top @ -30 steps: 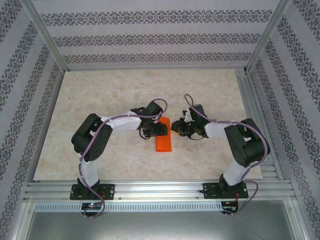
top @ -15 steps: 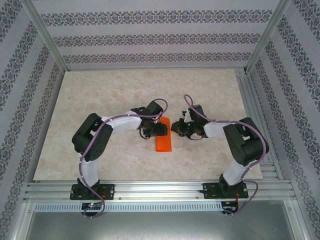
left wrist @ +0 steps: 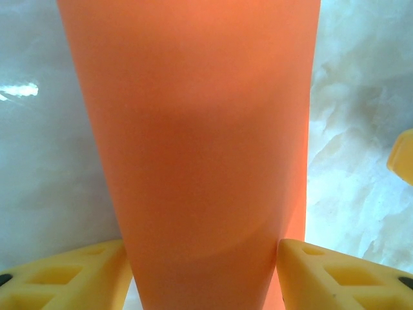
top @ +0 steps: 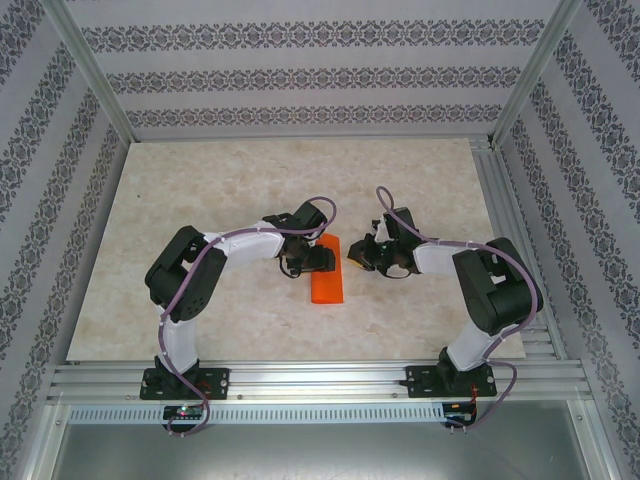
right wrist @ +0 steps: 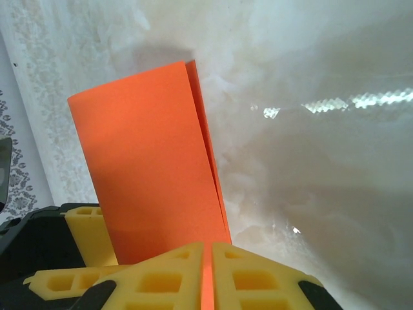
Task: Fold a paper plane with a square sheet of paper (fold left side to right side)
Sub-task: First fold in half a square sheet of paper at the center of the table.
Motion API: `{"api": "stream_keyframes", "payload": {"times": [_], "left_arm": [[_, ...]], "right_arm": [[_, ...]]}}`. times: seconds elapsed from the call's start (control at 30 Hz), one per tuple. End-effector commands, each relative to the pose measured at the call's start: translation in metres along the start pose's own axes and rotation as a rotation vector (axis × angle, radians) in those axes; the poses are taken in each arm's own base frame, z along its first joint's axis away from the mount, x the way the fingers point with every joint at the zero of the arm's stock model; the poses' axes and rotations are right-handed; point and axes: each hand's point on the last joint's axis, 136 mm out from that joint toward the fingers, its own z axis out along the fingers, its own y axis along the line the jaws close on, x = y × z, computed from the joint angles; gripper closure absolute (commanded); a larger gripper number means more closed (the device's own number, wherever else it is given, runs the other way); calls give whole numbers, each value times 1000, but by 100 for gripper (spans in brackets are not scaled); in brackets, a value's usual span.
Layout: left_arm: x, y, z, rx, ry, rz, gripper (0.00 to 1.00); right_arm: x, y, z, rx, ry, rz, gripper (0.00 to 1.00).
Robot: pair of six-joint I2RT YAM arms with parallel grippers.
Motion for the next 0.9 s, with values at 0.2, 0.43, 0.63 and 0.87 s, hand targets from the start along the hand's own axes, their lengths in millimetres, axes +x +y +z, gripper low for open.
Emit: {"api": "stream_keyframes", "payload": {"times": [0.2, 0.43, 0.63, 0.87], "left_arm": [[22, -4, 29, 2, 82, 52, 36], [22, -4, 30, 1, 87, 56, 36], [22, -5, 29, -2, 85, 57, 36], [21, -6, 30, -1, 83, 60, 36]], "right_arm": [[-3, 13, 2, -19, -6, -41, 88], [1, 16, 7, -26, 12, -39, 88], [7, 22, 20, -43, 41, -40, 90], [10, 20, 29, -29, 58, -34, 90]]}}
